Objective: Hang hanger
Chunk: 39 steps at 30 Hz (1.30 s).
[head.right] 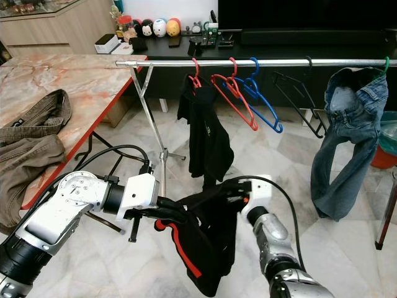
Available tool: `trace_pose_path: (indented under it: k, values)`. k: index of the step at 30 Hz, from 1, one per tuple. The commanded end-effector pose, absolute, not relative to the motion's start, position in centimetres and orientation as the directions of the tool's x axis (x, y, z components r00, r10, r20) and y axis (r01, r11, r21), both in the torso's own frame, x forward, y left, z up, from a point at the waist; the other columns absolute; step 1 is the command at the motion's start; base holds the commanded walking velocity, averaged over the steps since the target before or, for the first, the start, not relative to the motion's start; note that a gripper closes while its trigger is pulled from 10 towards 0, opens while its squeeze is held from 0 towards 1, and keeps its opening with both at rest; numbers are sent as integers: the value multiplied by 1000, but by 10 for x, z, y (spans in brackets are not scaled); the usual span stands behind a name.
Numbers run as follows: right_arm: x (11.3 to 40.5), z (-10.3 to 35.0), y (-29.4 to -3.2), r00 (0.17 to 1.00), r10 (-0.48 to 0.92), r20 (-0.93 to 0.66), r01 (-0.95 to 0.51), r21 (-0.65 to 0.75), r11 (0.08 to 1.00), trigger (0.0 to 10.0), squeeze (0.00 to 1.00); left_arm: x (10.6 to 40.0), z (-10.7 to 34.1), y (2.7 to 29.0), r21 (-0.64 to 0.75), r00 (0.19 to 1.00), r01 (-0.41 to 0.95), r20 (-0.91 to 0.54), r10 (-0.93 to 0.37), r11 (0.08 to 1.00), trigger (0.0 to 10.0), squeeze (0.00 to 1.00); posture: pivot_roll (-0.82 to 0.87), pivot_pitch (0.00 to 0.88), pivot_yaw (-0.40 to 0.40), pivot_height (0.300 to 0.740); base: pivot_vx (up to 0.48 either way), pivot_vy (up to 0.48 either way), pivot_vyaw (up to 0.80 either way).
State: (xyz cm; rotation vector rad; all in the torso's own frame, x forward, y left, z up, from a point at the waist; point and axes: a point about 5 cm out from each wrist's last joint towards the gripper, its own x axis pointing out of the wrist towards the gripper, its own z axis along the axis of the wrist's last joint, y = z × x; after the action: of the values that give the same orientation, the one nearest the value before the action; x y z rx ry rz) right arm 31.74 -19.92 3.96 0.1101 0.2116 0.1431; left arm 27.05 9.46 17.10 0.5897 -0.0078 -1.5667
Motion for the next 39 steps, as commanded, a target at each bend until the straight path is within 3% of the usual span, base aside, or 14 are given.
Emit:
trace_pose_path:
  k: [1, 2, 3, 4, 10, 11, 12, 29, 34, 37, 38, 39]
  values:
    - [322, 46, -198, 973, 143, -180, -134, 63, 989, 0, 0, 274, 179, 97, 388, 56, 917, -343, -938, -87, 10000, 0, 163, 40, 100, 740, 0, 0, 0]
    - [322, 46, -198, 973, 143, -180, -134, 63, 989, 0, 0, 274, 179, 97, 388, 56, 917, -343, -938, -87, 10000, 0, 163, 40, 100, 740, 0, 0, 0]
    - [321, 46, -196, 974, 145, -175, -136, 65, 989, 4039, 0, 275, 177, 97, 401, 67, 912, -353, -933, -86, 10000, 0, 162, 39, 100, 740, 0, 0, 0]
    - [321, 46, -195, 976, 139, -170, -131, 57, 990, 10000, 0, 277, 175, 97, 414, 86, 907, -361, -929, -77, 10000, 0, 162, 39, 100, 740, 0, 0, 0]
    - [323, 48, -187, 981, 136, -138, -129, 53, 990, 10000, 0, 288, 165, 97, 418, 196, 907, -310, -930, 52, 10000, 0, 162, 42, 103, 740, 0, 0, 0]
    - [323, 49, -183, 981, 144, -127, -138, 52, 989, 10000, 0, 290, 161, 97, 411, 227, 907, -300, -926, 90, 10000, 463, 162, 43, 103, 740, 0, 0, 0]
    - [324, 50, -181, 982, 147, -120, -141, 51, 989, 10000, 0, 290, 160, 97, 395, 224, 914, -299, -928, 93, 10000, 1000, 158, 44, 103, 740, 0, 0, 0]
    - [335, 68, -183, 990, 131, -53, -130, 23, 991, 10000, 0, 273, 150, 96, 298, 76, 954, -352, -933, -35, 10000, 1000, 155, 41, 94, 740, 0, 0, 0]
    - [336, 69, -180, 988, 147, -45, -146, 28, 989, 10000, 0, 280, 148, 95, 325, 144, 945, -330, -933, 31, 10000, 1000, 153, 39, 92, 740, 0, 0, 0]
    - [336, 70, -178, 986, 160, -41, -159, 29, 987, 10000, 0, 290, 150, 91, 355, 254, 923, -281, -925, 146, 10000, 1000, 149, 37, 91, 740, 0, 0, 0]
    - [337, 71, -177, 984, 174, -42, -173, 28, 985, 10000, 0, 297, 150, 88, 377, 332, 899, -255, -908, 222, 10000, 0, 144, 34, 88, 740, 0, 0, 0]
    - [337, 71, -176, 982, 184, -40, -183, 32, 983, 10000, 0, 302, 150, 88, 379, 382, 884, -250, -890, 274, 10000, 0, 144, 34, 88, 740, 0, 0, 0]
